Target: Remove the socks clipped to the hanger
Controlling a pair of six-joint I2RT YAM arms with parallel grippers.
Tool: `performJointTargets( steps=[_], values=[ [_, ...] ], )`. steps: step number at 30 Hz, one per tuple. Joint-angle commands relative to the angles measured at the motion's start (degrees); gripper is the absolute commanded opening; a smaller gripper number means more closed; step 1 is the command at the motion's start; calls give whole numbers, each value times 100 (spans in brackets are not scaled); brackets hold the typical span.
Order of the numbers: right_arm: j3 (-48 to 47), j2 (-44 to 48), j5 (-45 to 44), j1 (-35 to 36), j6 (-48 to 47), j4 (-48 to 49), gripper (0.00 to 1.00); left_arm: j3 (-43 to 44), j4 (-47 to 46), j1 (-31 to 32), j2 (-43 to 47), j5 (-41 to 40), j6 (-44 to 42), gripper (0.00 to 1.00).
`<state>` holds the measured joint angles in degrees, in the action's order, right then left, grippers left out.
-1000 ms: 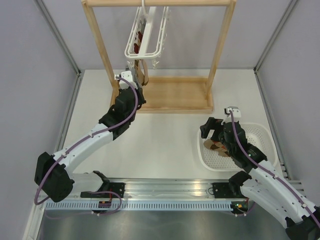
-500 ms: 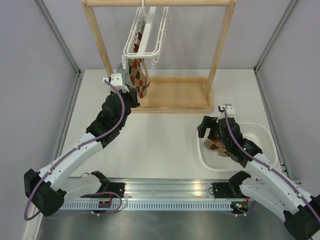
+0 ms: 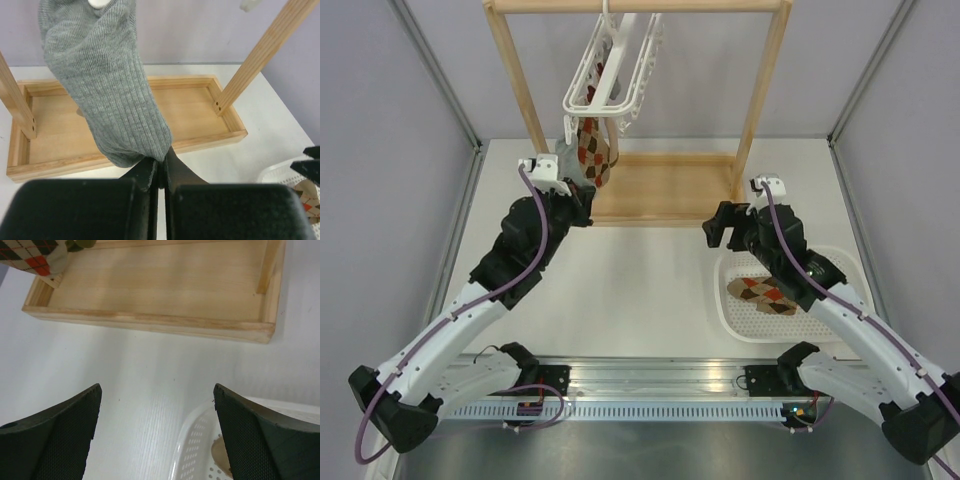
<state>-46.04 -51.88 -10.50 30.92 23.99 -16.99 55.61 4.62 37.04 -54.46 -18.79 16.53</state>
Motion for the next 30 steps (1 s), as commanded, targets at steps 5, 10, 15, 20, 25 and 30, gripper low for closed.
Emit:
performJointTargets(
  steps=[5, 10, 15, 20, 25, 30],
  values=[
    [-1125, -507, 330, 388, -96, 311, 95, 125, 364, -3, 356, 762, -441, 2],
    [-1950, -1025, -161, 1212, -61, 364, 95, -33, 399, -3, 488, 842, -528, 2],
    [-2891, -1920, -540, 1909, -157, 381, 95, -165, 390, -12, 568, 798, -599, 2],
    [-4061, -2616, -584, 2287, -280, 530, 95, -235, 390, -21, 577, 911, -537, 2],
    [-4860, -3240, -707, 2375, -359, 680, 95, -270, 373, -21, 515, 1210, -423, 2],
    [-5353, -3732, -717, 2384, -439, 689, 96, -279, 338, -30, 506, 1316, -397, 2]
  ],
)
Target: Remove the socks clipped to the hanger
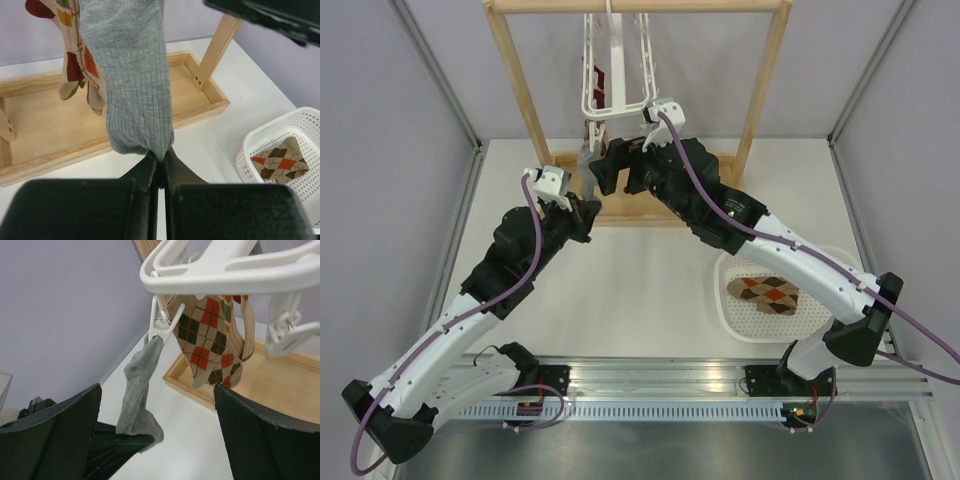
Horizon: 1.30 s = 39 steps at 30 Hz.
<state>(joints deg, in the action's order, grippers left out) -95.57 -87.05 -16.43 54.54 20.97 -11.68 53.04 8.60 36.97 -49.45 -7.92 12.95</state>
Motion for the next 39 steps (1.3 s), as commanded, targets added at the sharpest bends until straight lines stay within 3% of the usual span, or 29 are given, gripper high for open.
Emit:
performJointTargets(
  steps=[1, 10, 18, 28, 39],
  values=[
    [-445, -260, -115, 21, -163, 158, 96, -21, -69, -23, -3, 247, -29, 2],
    [-647, -656, -607, -5, -444, 447, 96, -48, -104, -76, -56, 379, 23, 2],
    [-1015, -998, -335, -119, -445, 781, 93, -92, -113, -120, -47, 406, 32, 2],
    [-1447, -1376, -282, -146, -533, 808, 70, -127, -113, -138, -29, 458, 32, 2],
    [-1675, -1543, -238, -155, -480, 1027, 62, -136, -113, -146, -65, 555, 41, 2]
  ],
)
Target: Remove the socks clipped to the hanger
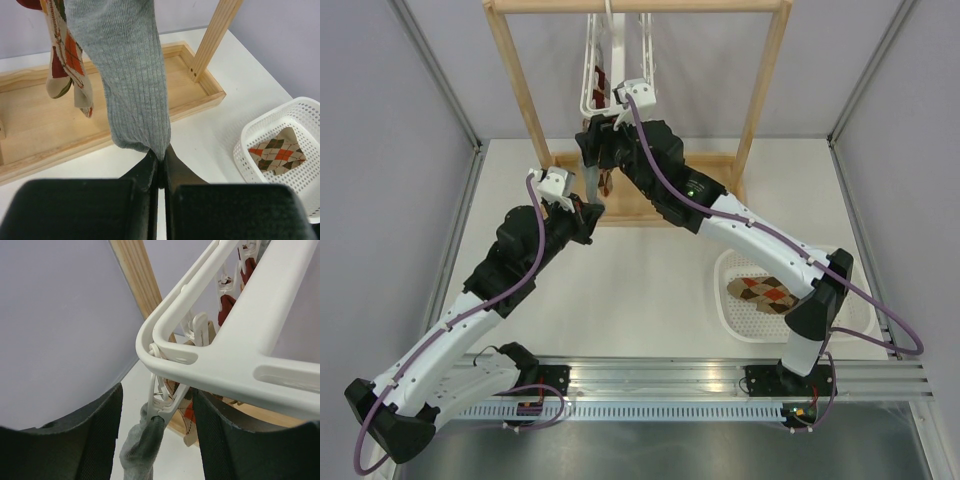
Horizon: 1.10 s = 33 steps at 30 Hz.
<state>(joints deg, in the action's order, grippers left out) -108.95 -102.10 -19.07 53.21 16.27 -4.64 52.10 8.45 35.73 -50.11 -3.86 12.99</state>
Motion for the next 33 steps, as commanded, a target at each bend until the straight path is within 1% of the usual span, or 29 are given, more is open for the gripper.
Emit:
performJointTargets(
  steps=[1, 8, 9, 11, 12, 17, 19, 20, 21, 23, 24, 33],
  values=[
    [-373, -46, 0, -21, -36, 333, 62, -42, -89, -22, 1, 148, 37, 2],
    [-470, -125, 17, -21, -98, 342, 56, -50, -98, -22, -43, 201, 63, 2],
    [-470, -125, 9, -21, -81, 350, 49, -50, -89, -22, -52, 210, 63, 2],
    [-470, -169, 26, -21, -80, 342, 43, -50, -89, -22, -52, 210, 63, 2],
    [-461, -178, 44, -21, -72, 350, 38, -50, -89, -22, -52, 210, 63, 2],
    [-470, -266, 0, -21, -54, 324, 35, -50, -89, -22, -52, 219, 72, 2],
    [-461, -301, -44, -13, -54, 324, 31, -50, -98, -22, -43, 227, 72, 2],
    [-461, -310, -62, -21, -54, 333, 28, -50, -98, -13, -34, 228, 72, 2],
    [-470, -310, -114, -21, -54, 333, 20, -50, -98, -22, -43, 228, 80, 2],
    [-461, -328, -141, -13, -54, 315, 10, -50, -98, -22, -34, 228, 72, 2],
    [-470, -328, -167, -12, -54, 306, 1, -50, -89, -13, -34, 228, 72, 2],
    [-303, -266, -439, -21, -80, 403, 1, -42, -71, -13, -60, 280, 72, 2]
  ],
)
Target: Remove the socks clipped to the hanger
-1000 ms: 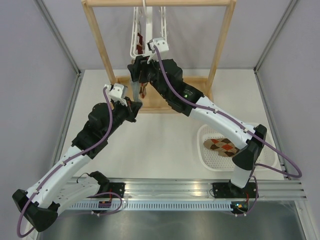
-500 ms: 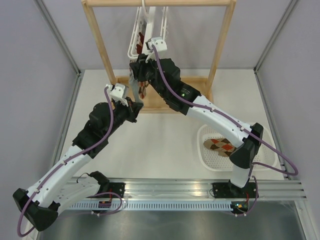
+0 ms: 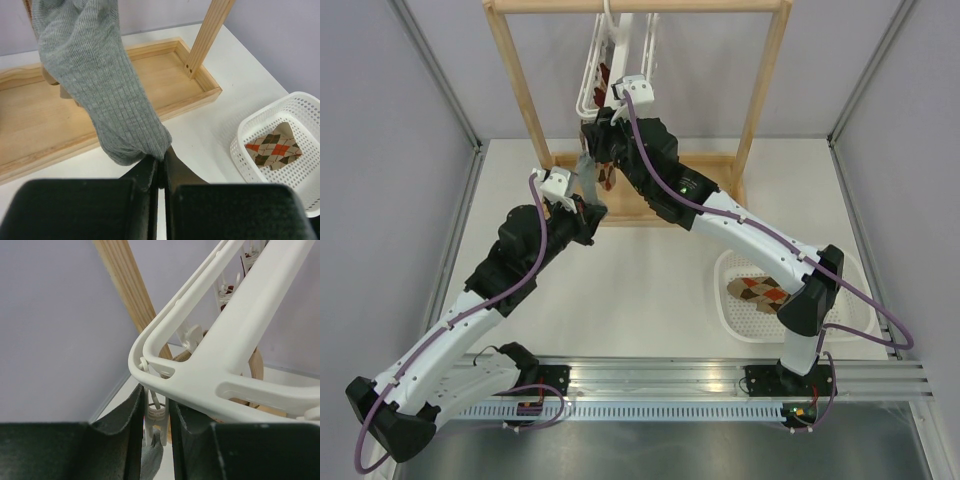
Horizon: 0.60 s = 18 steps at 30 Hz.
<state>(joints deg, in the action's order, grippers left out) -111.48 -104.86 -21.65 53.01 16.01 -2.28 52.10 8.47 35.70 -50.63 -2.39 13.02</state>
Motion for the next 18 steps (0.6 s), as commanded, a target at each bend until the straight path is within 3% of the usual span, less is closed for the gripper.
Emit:
performJointTargets(
  steps=[1, 18],
  values=[
    [-40, 53, -199, 7, -72, 184, 1, -33, -56, -19, -26, 160, 78, 2],
    [4, 167, -375, -10, -239, 184, 1, 37, 23, -11, -263, 529, 149, 2]
  ],
)
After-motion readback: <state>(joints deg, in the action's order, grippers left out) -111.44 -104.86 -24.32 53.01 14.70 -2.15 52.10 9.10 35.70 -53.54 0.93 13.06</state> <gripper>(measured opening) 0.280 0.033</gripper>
